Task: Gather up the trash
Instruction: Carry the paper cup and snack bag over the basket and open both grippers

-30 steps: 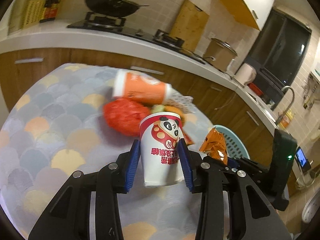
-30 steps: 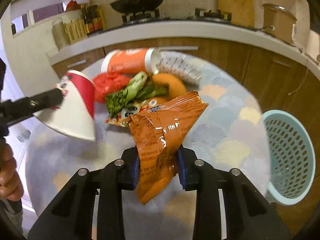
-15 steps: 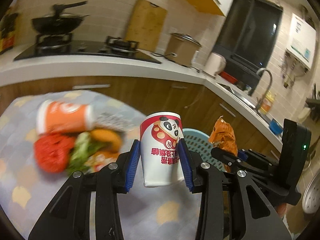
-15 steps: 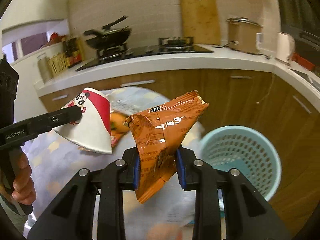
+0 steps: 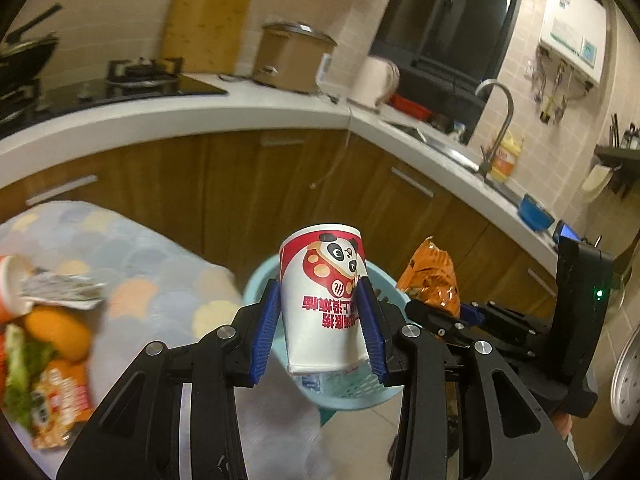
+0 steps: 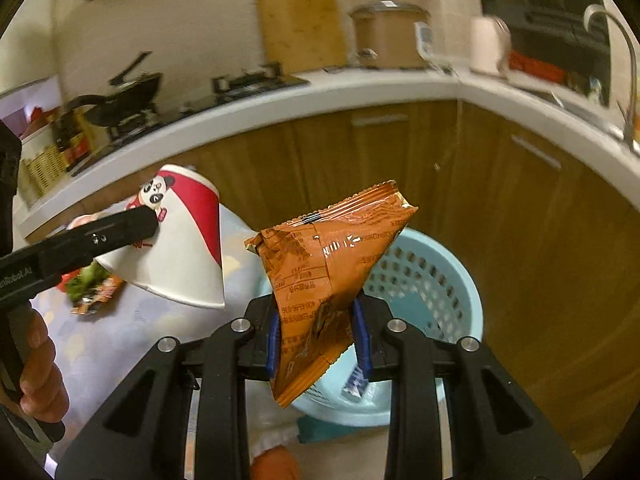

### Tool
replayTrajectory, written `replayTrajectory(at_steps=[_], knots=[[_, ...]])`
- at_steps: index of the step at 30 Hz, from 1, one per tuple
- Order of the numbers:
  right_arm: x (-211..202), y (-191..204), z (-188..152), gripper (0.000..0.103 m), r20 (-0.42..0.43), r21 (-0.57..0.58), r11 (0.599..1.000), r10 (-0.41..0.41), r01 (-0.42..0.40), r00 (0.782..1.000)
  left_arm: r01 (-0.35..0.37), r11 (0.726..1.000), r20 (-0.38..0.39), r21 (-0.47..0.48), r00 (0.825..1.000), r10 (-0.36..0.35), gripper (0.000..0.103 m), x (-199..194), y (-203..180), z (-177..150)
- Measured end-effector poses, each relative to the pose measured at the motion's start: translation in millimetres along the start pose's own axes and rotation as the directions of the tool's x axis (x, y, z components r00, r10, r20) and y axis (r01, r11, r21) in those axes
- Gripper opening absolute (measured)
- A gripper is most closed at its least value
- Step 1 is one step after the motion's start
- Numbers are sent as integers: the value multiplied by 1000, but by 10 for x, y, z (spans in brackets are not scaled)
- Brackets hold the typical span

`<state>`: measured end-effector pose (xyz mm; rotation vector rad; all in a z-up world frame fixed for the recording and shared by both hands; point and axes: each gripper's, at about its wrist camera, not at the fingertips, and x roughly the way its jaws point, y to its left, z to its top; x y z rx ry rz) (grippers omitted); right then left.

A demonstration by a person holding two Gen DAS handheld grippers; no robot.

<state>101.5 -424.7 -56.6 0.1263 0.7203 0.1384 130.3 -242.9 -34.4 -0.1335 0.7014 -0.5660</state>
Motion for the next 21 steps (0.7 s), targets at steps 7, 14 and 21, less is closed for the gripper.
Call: replayTrajectory(at_steps=[7,14,21], knots=[[492,-307,-158,26,-154,58,998,-21,30,988,5,1000,-102,-2,995,-5,37,603,-46,-60],[733,-390,-287,28,-237,85,996,-15,36,971,-19,1000,-159,-15,987,16,40,942,5,-127],[739,-391,-336,55,-234,96,995,-14,38,972,-46,999,-158,-4,986,45,53,916,53,-156]])
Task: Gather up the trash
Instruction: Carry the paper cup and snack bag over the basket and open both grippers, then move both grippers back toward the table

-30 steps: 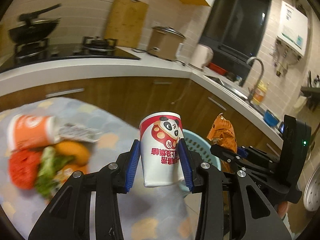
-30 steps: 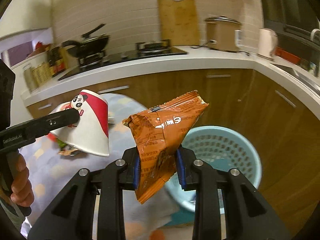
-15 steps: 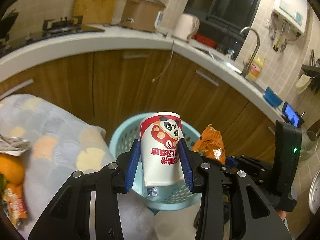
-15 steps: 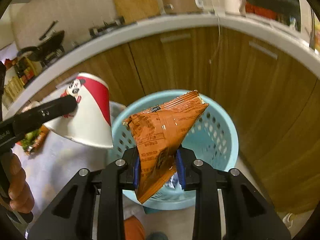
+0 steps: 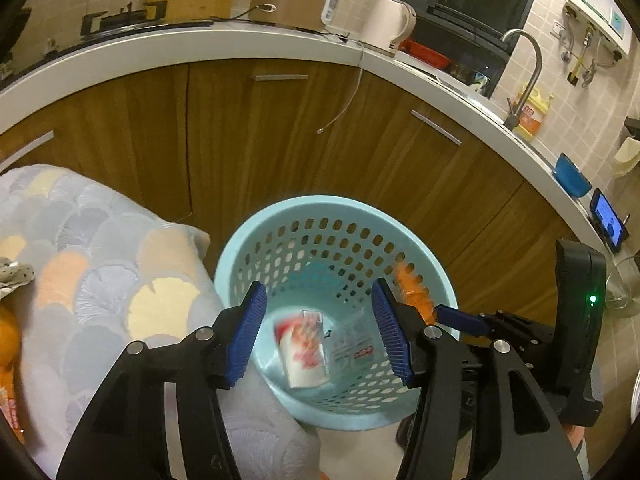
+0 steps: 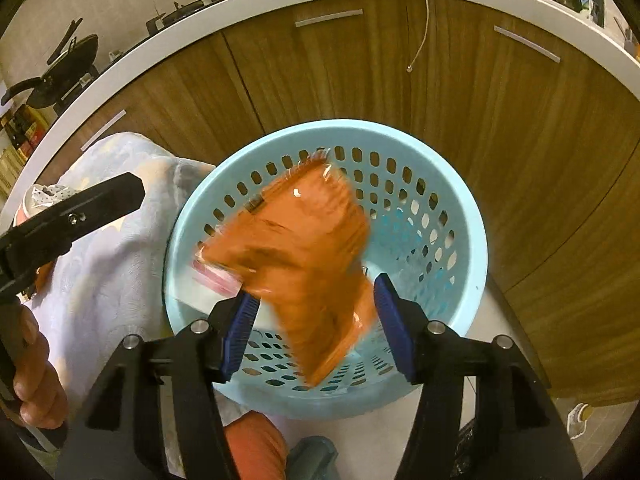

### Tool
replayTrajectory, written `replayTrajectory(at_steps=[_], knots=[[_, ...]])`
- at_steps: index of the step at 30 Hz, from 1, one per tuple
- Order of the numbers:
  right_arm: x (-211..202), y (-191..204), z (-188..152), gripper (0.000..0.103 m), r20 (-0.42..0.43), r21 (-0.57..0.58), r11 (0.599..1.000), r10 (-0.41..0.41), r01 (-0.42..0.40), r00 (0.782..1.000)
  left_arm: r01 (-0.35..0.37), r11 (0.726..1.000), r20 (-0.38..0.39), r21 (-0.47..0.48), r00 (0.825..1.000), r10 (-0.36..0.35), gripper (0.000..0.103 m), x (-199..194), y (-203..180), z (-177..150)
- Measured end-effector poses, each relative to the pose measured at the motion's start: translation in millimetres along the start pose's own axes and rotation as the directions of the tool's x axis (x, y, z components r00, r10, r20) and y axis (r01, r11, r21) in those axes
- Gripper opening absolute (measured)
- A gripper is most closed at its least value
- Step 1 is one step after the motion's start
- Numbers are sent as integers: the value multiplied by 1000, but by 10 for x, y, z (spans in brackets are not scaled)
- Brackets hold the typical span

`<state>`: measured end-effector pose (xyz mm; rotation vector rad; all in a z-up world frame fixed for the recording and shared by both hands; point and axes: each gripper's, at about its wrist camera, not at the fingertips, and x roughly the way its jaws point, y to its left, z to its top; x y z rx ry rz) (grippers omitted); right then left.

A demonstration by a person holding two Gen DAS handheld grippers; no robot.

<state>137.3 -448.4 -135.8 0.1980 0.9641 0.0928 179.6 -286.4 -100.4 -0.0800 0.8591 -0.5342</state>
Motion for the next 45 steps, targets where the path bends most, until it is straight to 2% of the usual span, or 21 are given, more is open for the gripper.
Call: replayTrajectory(at_steps=[10,16,21,28,33,39,43,45], knots=[[-168,8,40,55,36,17,1000,13,-14,999,-8,999,49,-44,999,10,53,-305,168,-24],[-386,264,70,55,92,-37,999,36,-33,995,-11,998,104,-69,994,18,53,-625,237,-50],[-598,542,112,55,157,-90,994,74,-60,985,-29,994,170,-106,984,47,53,-1009,368,-77],[-813,1099,144,54,218,-189,976,152,-111,964,-92,979,265,-183,954,139,53,-1659,741,-192],[-838,1604,83,44,236,-281,952,193,-123,952,-158,952,315,-263,919,239,53,-2154,1154,-334],[-726,2140,3,33,217,-345,923,257,-173,942,-214,916,348,-339,876,333,57,-2610,1640,-517],[-616,2409,-49,30,181,-360,908,293,-214,939,-227,892,330,-390,871,365,64,-2761,1980,-645],[-541,2542,-73,30,147,-362,897,325,-255,934,-241,878,294,-413,878,379,69,-2739,2195,-722]])
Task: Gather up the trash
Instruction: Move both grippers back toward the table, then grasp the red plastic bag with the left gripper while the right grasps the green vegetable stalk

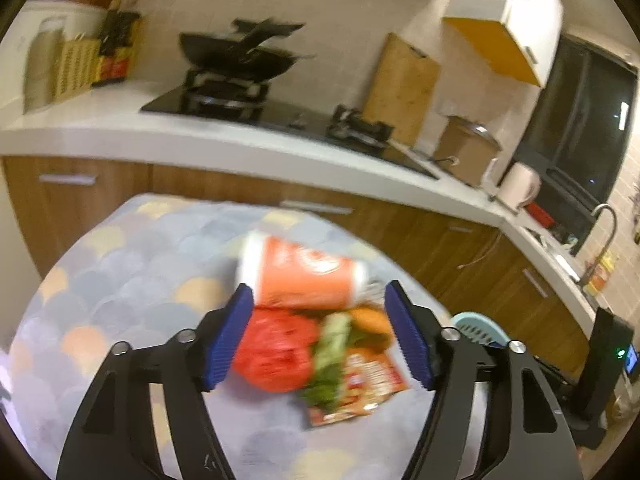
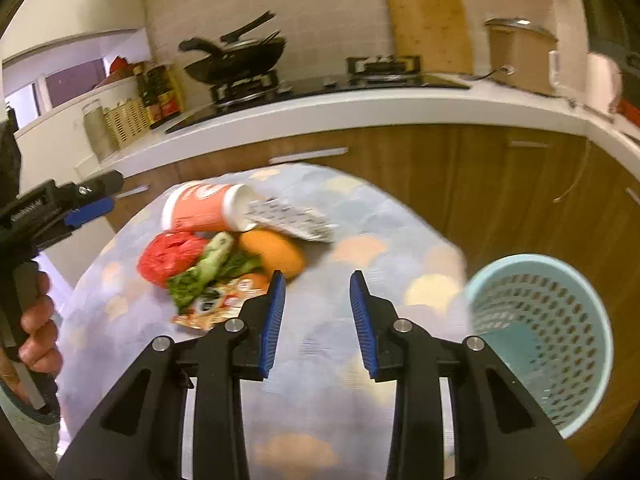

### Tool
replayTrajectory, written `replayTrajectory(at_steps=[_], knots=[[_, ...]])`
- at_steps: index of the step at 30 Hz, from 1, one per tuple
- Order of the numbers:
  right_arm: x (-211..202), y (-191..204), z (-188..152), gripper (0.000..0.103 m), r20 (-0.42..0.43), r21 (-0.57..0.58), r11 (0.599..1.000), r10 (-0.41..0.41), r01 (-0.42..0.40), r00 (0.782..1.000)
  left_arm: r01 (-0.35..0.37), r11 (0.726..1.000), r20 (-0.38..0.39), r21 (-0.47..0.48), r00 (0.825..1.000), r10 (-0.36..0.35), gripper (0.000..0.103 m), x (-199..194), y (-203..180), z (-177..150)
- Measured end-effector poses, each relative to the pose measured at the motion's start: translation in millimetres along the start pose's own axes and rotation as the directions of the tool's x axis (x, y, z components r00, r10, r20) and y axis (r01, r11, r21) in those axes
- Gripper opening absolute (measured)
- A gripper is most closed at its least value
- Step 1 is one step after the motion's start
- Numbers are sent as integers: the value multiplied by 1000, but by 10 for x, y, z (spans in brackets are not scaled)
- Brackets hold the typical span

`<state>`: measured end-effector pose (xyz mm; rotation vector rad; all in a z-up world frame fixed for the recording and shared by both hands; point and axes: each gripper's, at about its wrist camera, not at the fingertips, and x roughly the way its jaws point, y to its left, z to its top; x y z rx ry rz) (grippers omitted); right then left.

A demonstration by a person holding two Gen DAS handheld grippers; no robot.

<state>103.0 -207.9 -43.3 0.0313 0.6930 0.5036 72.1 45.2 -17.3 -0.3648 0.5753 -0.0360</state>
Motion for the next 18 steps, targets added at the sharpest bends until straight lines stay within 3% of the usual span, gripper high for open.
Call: replayTrajectory(at_steps=[7,12,18], knots=[[284,328,-15,30,-46,-28,999,32,-34,998,13,997,-154,-69,988,-24,70,498,388,-171],[441,408,-86,30,-63,-49,999,11,-14,998,29,996,-188,-80,981,-44,70,681,425,-286],[551,410,-131,30,-78,-21,999,31,-33,996,0,999,-206,-51,979,-10,70,804,402,-344]])
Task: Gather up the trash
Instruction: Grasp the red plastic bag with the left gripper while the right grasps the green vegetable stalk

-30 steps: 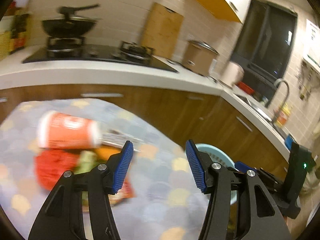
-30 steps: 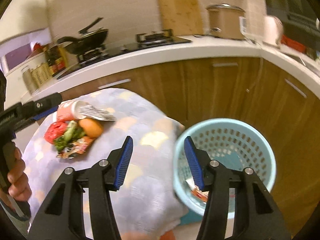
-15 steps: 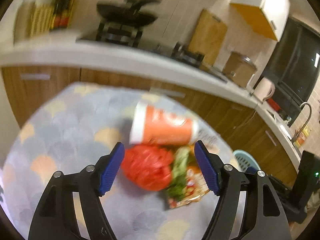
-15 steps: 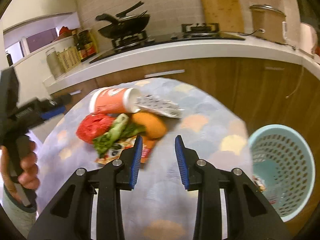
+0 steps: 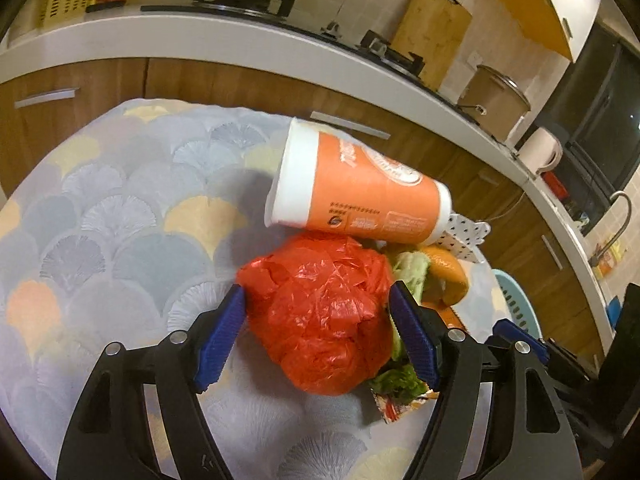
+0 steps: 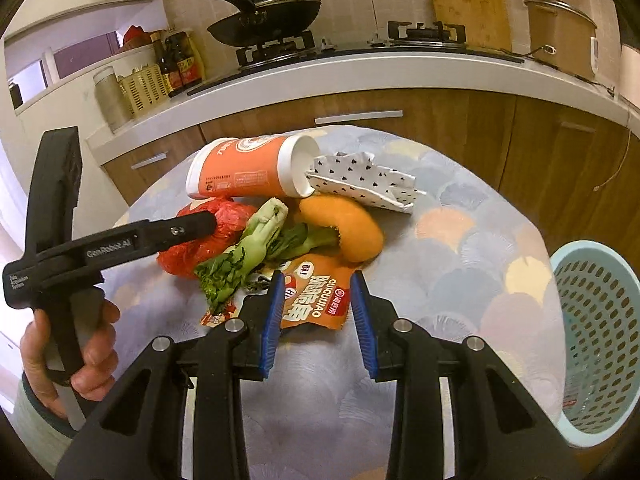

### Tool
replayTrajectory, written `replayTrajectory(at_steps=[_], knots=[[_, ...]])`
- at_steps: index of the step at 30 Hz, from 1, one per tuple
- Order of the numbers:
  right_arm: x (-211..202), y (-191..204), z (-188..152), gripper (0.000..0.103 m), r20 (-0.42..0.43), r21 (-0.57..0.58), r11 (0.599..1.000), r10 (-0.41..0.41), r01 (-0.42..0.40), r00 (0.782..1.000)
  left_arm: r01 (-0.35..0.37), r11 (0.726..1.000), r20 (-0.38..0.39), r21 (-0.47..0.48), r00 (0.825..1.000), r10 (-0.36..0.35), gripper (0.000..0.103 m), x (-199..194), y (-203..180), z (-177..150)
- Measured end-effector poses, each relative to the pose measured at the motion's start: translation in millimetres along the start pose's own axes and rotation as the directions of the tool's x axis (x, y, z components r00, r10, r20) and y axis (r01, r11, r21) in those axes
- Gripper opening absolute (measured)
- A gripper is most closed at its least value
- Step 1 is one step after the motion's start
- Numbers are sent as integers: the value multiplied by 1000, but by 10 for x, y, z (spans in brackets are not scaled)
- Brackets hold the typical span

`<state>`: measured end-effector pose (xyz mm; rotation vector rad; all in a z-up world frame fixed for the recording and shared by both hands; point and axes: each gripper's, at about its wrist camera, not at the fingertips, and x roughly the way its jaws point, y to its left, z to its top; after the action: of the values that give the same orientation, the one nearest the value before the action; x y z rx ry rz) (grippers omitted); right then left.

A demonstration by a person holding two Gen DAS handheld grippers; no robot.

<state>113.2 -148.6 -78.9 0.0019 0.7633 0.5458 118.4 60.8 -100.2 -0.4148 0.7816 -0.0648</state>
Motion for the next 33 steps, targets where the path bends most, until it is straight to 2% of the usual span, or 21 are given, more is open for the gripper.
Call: replayTrajectory(at_steps=[5,9,14,22,26,30,33], knots=[[56,-11,-1,30,-8,20,1000,7,-7,1000,16,1000,3,-20,1000,-16,70,47,44,-14],[81,36,22,30,-16,22,1000,23,-22,1000,12,1000,22,-2,1000,-12,58,34,18,-43],[101,187,80,30,-19,1,1000,31,-31,999,-8,1000,47,26,999,7,50,-49,-35,-86],[339,399,226,30,-57,50,997,54,-51,997,-62,997,120,-38,991,66,49,-364,163,-234],[513,457,284,30,-87,103,994,45,-36,995,-35,994,171,-106,984,53,49,-472,314,-258],[660,492,258,30,-117,122,991,71,-57,991,-43,995,179,-91,982,59,49,-475,280,-261],[588,523,231,18,-104,98,993,82,-72,991,-67,996,189,-59,979,77,49,-485,214,-280]])
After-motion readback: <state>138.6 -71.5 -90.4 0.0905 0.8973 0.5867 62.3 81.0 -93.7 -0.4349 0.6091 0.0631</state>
